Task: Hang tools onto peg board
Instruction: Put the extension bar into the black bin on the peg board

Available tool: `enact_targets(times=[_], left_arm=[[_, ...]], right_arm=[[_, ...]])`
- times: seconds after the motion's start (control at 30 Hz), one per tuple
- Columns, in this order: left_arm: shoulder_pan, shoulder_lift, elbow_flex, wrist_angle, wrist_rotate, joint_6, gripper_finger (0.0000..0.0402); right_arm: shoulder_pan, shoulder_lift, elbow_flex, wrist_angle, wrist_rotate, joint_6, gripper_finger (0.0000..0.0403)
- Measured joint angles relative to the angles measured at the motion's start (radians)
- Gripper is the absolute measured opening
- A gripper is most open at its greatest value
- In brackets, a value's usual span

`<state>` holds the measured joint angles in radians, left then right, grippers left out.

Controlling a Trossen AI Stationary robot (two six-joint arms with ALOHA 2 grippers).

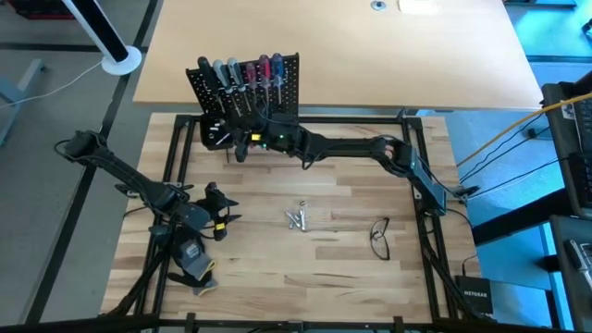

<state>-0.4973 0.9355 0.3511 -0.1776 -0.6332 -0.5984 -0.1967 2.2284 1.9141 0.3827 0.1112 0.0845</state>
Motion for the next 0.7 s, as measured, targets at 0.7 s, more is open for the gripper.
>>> enact_targets(times=[0.7], left_arm=[[0.000,0.000,0.000,0.000,0.000,-0.023,0.0192]], right_arm=[[0.088,-0.207,0.002,-0.738,-0.123,-0.020,0.0204]])
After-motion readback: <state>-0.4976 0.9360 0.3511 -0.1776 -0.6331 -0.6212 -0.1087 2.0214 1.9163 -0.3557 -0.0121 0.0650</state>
